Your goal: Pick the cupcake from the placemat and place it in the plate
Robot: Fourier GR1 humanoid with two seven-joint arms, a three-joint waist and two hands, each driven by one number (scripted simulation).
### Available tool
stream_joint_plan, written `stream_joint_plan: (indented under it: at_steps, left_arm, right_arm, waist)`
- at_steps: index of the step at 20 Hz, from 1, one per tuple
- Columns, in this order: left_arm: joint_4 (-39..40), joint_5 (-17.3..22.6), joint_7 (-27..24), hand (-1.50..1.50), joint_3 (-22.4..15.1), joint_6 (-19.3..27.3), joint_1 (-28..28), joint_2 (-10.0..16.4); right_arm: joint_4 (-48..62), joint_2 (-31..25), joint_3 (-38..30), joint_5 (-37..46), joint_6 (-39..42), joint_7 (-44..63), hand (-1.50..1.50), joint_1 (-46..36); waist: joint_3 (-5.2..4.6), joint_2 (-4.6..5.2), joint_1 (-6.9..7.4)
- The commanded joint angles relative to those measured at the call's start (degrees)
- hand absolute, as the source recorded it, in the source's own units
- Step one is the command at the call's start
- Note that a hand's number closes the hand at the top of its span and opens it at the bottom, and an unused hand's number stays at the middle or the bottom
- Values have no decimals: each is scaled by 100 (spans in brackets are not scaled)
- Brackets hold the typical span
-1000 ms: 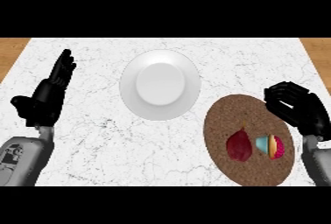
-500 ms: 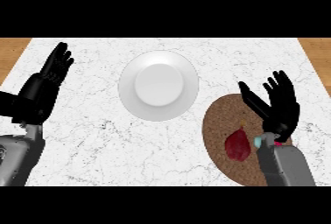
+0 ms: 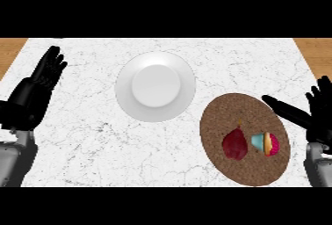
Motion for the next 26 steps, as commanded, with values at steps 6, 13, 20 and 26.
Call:
stream_joint_plan:
  at_steps: [6,13,20,26]
  left_arm:
    - [-87,2,142,0,63,-26,11,35]
    - [-459,-43,308,0,30,-128,46,8]
    - [-493,-352,256,0,68,-23,187,-320]
    - [-146,-273,195,0,150,-258,-89,-417]
  right_arm:
    - [-474,-1960,349,-821,2508,2750,-150,272]
    - [-514,-2137,284,-1898,3670,3682,-150,-18]
    - [-295,-1938,459,-1405,3693,3880,-150,30]
    - [339,-1533,995,-1109,3780,3930,-150,-164]
  waist:
    - [1,-4,-29]
    - [18,21,72]
    - [17,20,65]
    - [17,31,82]
